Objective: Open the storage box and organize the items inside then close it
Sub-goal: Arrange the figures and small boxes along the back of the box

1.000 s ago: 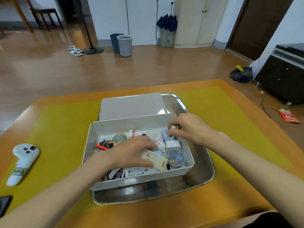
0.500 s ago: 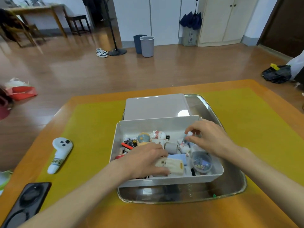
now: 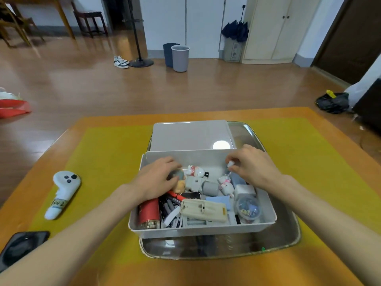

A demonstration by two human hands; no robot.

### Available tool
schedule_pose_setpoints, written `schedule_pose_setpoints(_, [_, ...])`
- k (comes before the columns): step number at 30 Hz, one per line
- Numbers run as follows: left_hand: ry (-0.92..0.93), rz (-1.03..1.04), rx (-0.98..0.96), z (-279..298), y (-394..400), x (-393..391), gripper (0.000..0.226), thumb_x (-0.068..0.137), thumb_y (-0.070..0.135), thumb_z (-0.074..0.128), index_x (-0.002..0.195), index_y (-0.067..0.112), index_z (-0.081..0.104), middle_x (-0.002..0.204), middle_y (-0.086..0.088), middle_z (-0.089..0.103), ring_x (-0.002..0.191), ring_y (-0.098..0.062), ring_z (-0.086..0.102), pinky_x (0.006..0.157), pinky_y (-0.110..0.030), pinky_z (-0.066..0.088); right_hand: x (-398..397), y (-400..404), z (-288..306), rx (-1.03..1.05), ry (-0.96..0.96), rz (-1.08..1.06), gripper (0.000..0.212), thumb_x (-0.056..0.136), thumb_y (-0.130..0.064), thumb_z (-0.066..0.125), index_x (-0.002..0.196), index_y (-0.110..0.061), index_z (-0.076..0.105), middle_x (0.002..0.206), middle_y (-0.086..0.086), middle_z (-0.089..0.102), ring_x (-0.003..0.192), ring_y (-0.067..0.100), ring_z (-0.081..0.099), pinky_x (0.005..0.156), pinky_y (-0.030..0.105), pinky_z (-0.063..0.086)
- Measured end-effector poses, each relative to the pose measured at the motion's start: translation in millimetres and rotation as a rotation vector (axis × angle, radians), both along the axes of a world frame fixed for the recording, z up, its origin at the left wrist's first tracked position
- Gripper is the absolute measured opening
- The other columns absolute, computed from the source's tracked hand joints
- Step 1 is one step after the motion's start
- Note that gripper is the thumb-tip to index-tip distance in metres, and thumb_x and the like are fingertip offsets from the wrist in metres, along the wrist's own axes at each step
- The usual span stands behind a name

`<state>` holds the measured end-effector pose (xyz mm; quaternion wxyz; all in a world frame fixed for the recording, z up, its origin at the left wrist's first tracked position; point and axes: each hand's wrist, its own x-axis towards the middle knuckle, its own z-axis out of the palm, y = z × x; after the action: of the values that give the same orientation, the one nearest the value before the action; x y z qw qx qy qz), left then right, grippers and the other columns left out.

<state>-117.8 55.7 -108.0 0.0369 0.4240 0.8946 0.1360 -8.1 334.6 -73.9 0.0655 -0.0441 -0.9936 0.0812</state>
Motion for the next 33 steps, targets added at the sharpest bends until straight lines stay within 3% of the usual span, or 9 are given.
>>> schedule_pose_setpoints(3, [-0.036,0.004,-0.015,0.0,6.7,1.3,0.035,0.097,0.036,0.051,0.131,0.026,0.056,0.127,0.006,0.054,0.119,-0.016,0.051,0.091,-0.04,0.049,-10.1,-8.6,1.1,-0.048,0.069,0.038,0.014,0.089,-0.022,0.067,0.099,-0.027,0.075,0.094,-0.007,0.071,0.096,0.018,0.056,0.067,0.035,0.046])
schedule_pose_setpoints(6, [-0.057,-0.006,-0.022,0.8,8.3,1.9,0.035,0.098,0.034,0.049,0.13,0.025,0.058,0.127,0.006,0.054,0.119,-0.015,0.05,0.092,-0.041,0.049,-21.1,-21.7,-3.8,-0.011,0.015,0.083,0.014,0.088,-0.021,0.066,0.097,-0.028,0.075,0.095,-0.004,0.07,0.094,0.019,0.058,0.064,0.031,0.039])
schedule_pose_setpoints(10, [-0.052,-0.016,-0.005,-2.3,5.9,3.6,0.028,0.098,0.032,0.048,0.121,0.025,0.062,0.12,0.008,0.056,0.113,-0.013,0.051,0.087,-0.042,0.051,-24.4,-26.9,-17.5,0.043,-0.075,0.098,0.016,0.086,-0.017,0.06,0.085,-0.028,0.071,0.092,0.0,0.068,0.091,0.024,0.063,0.061,0.03,0.041])
schedule_pose_setpoints(14, [-0.029,-0.031,0.008,-4.5,6.2,4.2,0.026,0.098,0.033,0.047,0.118,0.026,0.063,0.119,0.009,0.056,0.111,-0.013,0.051,0.085,-0.041,0.051,-22.3,-26.1,-17.3,0.056,-0.073,0.122,0.012,0.088,-0.02,0.06,0.092,-0.024,0.071,0.094,-0.001,0.07,0.093,0.022,0.063,0.062,0.03,0.042])
schedule_pose_setpoints(18, [0.006,-0.042,0.028,-9.2,2.6,2.4,0.025,0.098,0.036,0.046,0.115,0.029,0.062,0.116,0.012,0.055,0.109,-0.01,0.051,0.079,-0.037,0.051,-8.7,-6.8,-1.5,0.001,0.0,0.079,0.03,0.089,-0.033,0.069,0.117,-0.025,0.067,0.111,-0.008,0.069,0.108,0.017,0.058,0.076,0.034,0.05])
schedule_pose_setpoints(20, [0.037,-0.054,0.019,-11.0,2.1,0.7,0.025,0.097,0.038,0.045,0.113,0.029,0.062,0.114,0.012,0.055,0.109,-0.01,0.051,0.075,-0.035,0.051,4.1,10.0,4.9,0.033,-0.015,0.098,0.031,0.089,-0.036,0.069,0.119,-0.027,0.068,0.113,-0.009,0.069,0.109,0.015,0.056,0.079,0.034,0.05])
schedule_pose_setpoints(25, [0.073,-0.023,0.01,-3.5,13.2,2.2,0.029,0.098,0.034,0.049,0.121,0.025,0.062,0.118,0.007,0.059,0.114,-0.016,0.053,0.083,-0.037,0.049,28.5,27.5,-3.3,0.258,-0.275,0.192,0.054,0.083,-0.063,0.055,0.114,-0.02,0.066,0.11,-0.001,0.068,0.109,0.022,0.056,0.098,0.039,0.04])
schedule_pose_setpoints(30, [-0.011,-0.034,0.03,14.0,51.3,39.2,0.036,0.098,0.032,0.049,0.13,0.021,0.061,0.125,0.002,0.061,0.116,-0.022,0.056,0.094,-0.041,0.048,29.6,25.1,-9.2,0.257,-0.314,0.2,0.046,0.085,-0.065,0.043,0.081,-0.022,0.06,0.09,-0.004,0.059,0.105,0.023,0.051,0.096,0.044,0.029])
schedule_pose_setpoints(33, [-0.011,-0.061,-0.041,18.4,67.4,56.8,0.044,0.098,0.033,0.049,0.14,0.022,0.051,0.139,0.003,0.053,0.125,-0.021,0.051,0.099,-0.04,0.046,32.3,20.2,-6.0,0.292,-0.404,0.223,0.049,0.084,-0.072,0.047,0.086,-0.025,0.061,0.1,-0.003,0.06,0.111,0.022,0.049,0.113,0.054,0.021])
